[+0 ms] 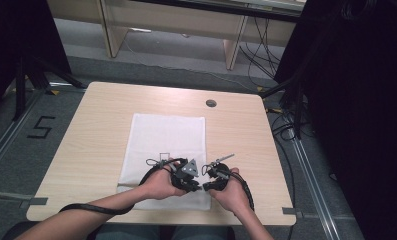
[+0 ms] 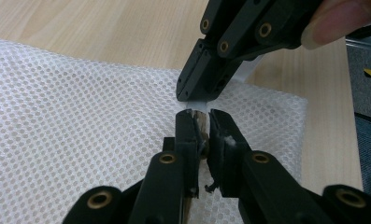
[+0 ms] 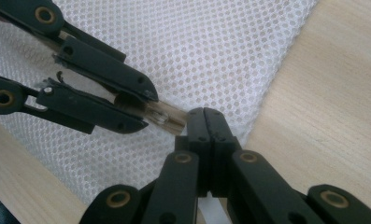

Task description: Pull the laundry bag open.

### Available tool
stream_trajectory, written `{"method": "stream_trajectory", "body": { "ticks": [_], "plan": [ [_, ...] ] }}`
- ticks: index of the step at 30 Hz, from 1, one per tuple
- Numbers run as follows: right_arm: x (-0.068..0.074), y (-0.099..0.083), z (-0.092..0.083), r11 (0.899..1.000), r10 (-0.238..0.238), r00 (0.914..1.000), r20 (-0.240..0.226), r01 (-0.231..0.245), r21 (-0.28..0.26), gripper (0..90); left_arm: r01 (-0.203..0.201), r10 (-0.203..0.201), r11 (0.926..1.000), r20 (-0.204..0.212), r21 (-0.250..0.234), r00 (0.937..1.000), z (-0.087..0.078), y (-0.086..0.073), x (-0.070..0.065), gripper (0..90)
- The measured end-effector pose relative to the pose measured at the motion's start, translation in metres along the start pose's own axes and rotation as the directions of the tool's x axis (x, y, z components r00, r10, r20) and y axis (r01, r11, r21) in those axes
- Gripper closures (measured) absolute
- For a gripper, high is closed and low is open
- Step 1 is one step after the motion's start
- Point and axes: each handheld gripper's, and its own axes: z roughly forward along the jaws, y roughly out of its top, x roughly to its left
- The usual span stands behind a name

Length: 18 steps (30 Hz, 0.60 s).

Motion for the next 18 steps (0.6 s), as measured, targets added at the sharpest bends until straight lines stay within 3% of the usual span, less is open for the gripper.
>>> {"method": "stream_trajectory", "body": {
  "ticks": [2,8,11,14,18],
  "plan": [
    [-0.0002,0.0001,0.0001,1.000,0.001,1.0000,0.002,-0.001,-0.001,90.0,-0.016,0.016,0.9999,-0.005,0.001,0.9999,-0.0001,0.0005,-0.0001,81.9],
    [-0.0007,0.0002,0.0001,1.000,0.001,1.0000,-0.001,-0.001,-0.003,90.0,-0.004,0.004,1.0000,-0.006,0.001,1.0000,-0.0026,0.0011,-0.0005,81.9],
    [-0.0002,0.0000,-0.0006,1.000,0.019,0.9998,-0.003,-0.019,0.008,90.0,-0.017,0.017,0.9999,-0.004,0.001,0.9998,-0.0046,0.0008,0.0004,81.9],
    [-0.0007,0.0002,0.0000,1.000,0.010,1.0000,-0.001,-0.010,0.001,90.0,-0.001,0.001,1.0000,-0.004,-0.003,1.0000,-0.0048,-0.0003,-0.0002,81.9],
    [-0.0008,0.0002,0.0000,1.000,0.010,0.9999,-0.002,-0.010,0.002,90.0,-0.014,0.014,0.9999,-0.005,-0.001,0.9999,-0.0053,0.0001,-0.0002,81.9]
  ]
}}
